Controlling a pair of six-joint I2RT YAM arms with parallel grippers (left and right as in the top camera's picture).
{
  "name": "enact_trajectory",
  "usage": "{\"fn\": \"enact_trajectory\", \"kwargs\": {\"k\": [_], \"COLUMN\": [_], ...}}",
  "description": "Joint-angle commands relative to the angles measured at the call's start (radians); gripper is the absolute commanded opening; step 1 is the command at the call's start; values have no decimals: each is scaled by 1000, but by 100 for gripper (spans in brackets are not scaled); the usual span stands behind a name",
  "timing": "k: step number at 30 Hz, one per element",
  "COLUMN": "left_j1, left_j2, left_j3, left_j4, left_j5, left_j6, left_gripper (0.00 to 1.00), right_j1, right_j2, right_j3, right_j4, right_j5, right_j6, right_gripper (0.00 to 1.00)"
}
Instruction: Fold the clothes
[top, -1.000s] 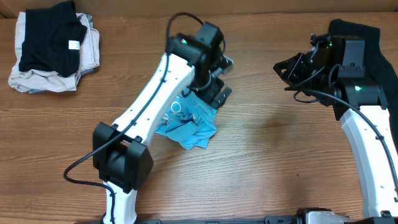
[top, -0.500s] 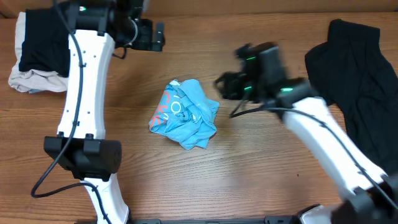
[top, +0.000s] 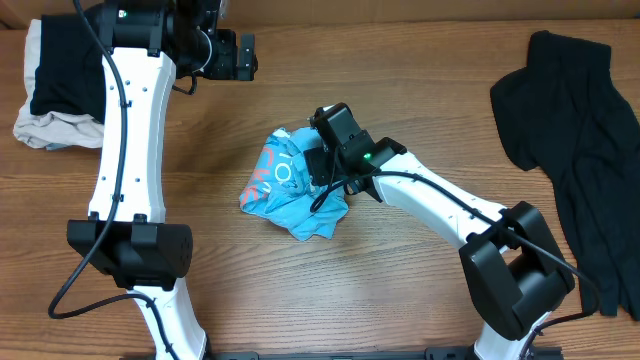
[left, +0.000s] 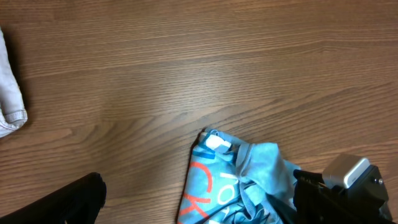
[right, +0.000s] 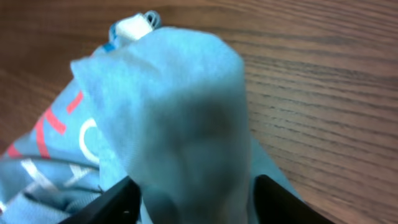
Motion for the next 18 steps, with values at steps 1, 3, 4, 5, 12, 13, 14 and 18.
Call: {"fn": "enact_trajectory", "kwargs": {"k": [1, 3, 4, 5, 12, 13, 14, 18], "left_j1": [1, 1, 1, 1, 0, 0, 0, 0], "left_j2": [0, 5, 8, 9, 36, 41, 45, 56], "left_j3": [-6, -6, -6, -6, -7, -7, -7, -7], "left_j4": [-2, -3, -4, -6, -26, -26, -25, -23], "left_j5": [-2, -2, -2, -2, -2, -2, -2, -2], "left_j6": [-1, -2, -1, -1, 18, 18, 22, 25], "left_gripper": [100, 100, 100, 100, 100, 100, 100, 100], "right_j1": [-3, -3, -3, -4, -100, -124, -150, -246], "right_j2": [-5, -5, -5, -6, -7, -7, -7, -7], "right_j3": [5, 5, 5, 5, 5, 5, 5, 5], "right_j4": [18, 20, 19, 15, -84, -104, -123, -178], "right_j5": [42, 58, 63, 71, -19, -48, -81, -230], "right_j6": [-8, -5, -5, 5, 163, 180, 190, 202], "right_gripper": [46, 24, 11, 4, 4, 4, 4, 13]}}
